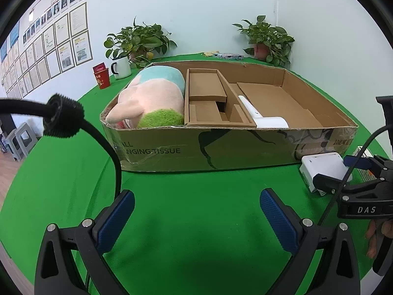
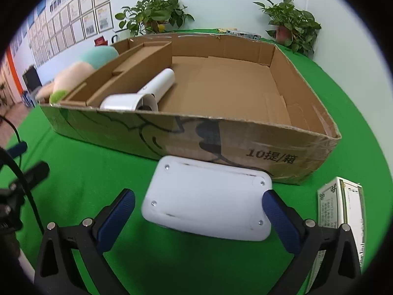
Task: Organize objects
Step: 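Move the right gripper toward the white rectangular device beside the box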
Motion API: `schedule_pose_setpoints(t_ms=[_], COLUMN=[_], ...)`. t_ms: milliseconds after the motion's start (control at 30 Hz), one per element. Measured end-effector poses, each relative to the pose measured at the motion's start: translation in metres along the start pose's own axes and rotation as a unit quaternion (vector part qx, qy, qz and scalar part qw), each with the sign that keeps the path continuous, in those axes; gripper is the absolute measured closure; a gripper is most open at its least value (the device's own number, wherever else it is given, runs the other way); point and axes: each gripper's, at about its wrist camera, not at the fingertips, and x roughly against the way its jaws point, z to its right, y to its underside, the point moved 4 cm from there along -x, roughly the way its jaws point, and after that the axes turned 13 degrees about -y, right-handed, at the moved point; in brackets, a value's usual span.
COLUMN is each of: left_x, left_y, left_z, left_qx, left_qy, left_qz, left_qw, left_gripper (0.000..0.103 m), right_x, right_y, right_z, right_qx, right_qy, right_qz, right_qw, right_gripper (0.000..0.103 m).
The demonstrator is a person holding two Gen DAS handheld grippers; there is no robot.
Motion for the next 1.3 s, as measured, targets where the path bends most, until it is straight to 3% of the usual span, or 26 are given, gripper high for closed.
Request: schedule_pose_setpoints(t_ms=[200, 333, 767, 867, 933, 1167, 1300], left_x=[0.001, 0.002, 0.004, 0.004, 0.004, 0.0, -0.002], left_y=[-0.001, 0.0, 0.002, 0.002, 0.003, 0.002, 0.0], left_z=[-0.002, -0.001, 0.002, 0.002, 0.002, 0.0, -0.003], left_qx=[0.007, 0.004, 0.002, 0.005, 0.005, 0.006, 0.011], left_qy=[0.0, 0.0, 0.004, 0.004, 0.005, 0.006, 0.011], left_qz=[-0.004, -0.005, -0.005, -0.007, -0.009, -0.018, -0.024], left_qw=[1.0, 1.0, 1.0, 1.0, 0.9999, 0.9998, 0.9996], left_gripper=[0.0, 0.0, 0.0, 0.0, 0.0, 0.0, 0.001], right_x=[0.002, 0.0, -0.001, 0.001, -0.002, 0.008, 0.023], right_y=[0.003, 0.001, 0.001, 0.007, 0.019, 0.034, 0.031], right_z=[-0.007, 0.007, 0.012, 0.015, 0.011, -0.026, -0.038], right_qx=[0.019, -0.003, -0.021, -0.041, -0.061, -0.014, 0.065], right_qy=[0.007, 0.011, -0.002, -0.027, -0.067, -0.116, -0.117], right_qz=[-0.004, -0.008, -0.021, -0.023, -0.04, -0.022, -0.002], right_qw=[1.0, 1.0, 1.0, 0.999, 0.995, 0.993, 0.991], right_gripper=[0.01, 0.0, 0.0, 0.0, 0.001, 0.002, 0.002])
